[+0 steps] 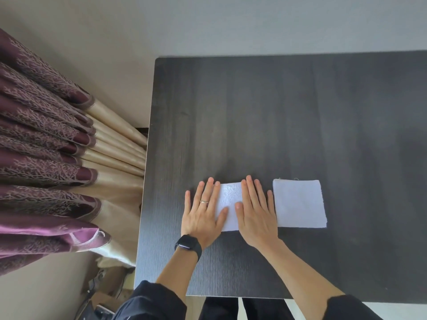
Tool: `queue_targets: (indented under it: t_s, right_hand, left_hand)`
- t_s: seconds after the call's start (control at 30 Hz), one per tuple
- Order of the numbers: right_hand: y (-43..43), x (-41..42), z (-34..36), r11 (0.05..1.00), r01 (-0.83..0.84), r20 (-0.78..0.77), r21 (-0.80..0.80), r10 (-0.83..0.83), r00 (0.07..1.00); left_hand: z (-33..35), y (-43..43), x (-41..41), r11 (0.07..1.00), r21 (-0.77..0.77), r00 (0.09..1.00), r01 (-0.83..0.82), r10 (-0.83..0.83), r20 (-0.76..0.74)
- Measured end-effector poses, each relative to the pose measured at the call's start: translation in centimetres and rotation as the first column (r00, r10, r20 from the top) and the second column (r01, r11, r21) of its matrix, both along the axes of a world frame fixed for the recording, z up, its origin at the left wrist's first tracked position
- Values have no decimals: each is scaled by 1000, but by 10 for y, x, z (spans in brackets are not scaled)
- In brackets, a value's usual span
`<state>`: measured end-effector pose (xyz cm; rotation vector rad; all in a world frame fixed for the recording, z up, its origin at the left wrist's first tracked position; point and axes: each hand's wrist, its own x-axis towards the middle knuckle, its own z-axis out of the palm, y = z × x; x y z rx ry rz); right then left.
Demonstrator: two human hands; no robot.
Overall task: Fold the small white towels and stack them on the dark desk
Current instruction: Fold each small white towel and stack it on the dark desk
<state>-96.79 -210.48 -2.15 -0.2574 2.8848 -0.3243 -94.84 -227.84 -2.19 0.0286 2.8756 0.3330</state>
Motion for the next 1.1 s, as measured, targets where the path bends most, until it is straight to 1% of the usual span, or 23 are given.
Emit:
queue_targets:
  t_s: [0.13, 0.23, 0.3, 0.4, 0.43, 0.5, 0.6, 0.63, 0.7, 0.77, 0.83, 0.93, 1.03, 1.1]
  right_hand:
    - [0, -3, 19, 1000, -13, 43, -16, 14, 999]
    - [9, 0, 50, 996, -11, 24, -87, 13, 1000]
    - [24, 9, 75, 993, 1, 5, -116, 0, 1000]
    - [57, 23, 112, 988, 28, -62, -153, -38, 997]
    - [70, 28, 124, 984, 49, -89, -172, -65, 994]
    - [96, 38, 148, 972, 117, -131, -203, -146, 981]
    - [139, 57, 182, 914, 307, -104, -264, -344, 933]
    - [154, 66, 191, 883, 373, -116, -285, -418, 901]
    - [185, 90, 211, 800, 508, -152, -319, -572, 806]
    - [215, 122, 234, 713, 623, -184, -322, -693, 697]
    - [243, 159, 258, 631, 710, -238, -313, -776, 584]
    - [277, 220, 300, 504, 810, -353, -301, -848, 396]
    - [309, 285, 339, 394, 860, -493, -326, -846, 201]
    - [328, 330, 362, 309, 887, -543, -342, -836, 82]
  left_hand:
    - [17, 3, -3, 1000, 26, 999, -17, 16, 47]
    - [45, 6, -4, 997, 65, 997, -32, 28, 65]
    - [70, 11, -5, 992, 111, 995, -57, 48, 86]
    - [111, 29, -11, 963, 227, 988, -145, 127, 93]
    - [124, 38, -13, 959, 250, 990, -131, 115, 77]
    - [148, 60, -21, 968, 250, 999, -30, 20, 44]
    - [178, 105, -34, 940, 296, 983, 168, -181, 18]
    - [187, 124, -38, 921, 299, 965, 248, -261, 2]
    - [206, 168, -44, 862, 288, 904, 417, -427, -32]
    - [227, 215, -41, 769, 293, 819, 568, -563, -112]
    - [252, 263, -32, 662, 292, 721, 690, -665, -195]
    - [293, 335, -7, 484, 288, 560, 826, -761, -328]
    - [336, 407, 30, 293, 247, 379, 923, -800, -466]
    - [361, 452, 63, 164, 216, 259, 962, -796, -547]
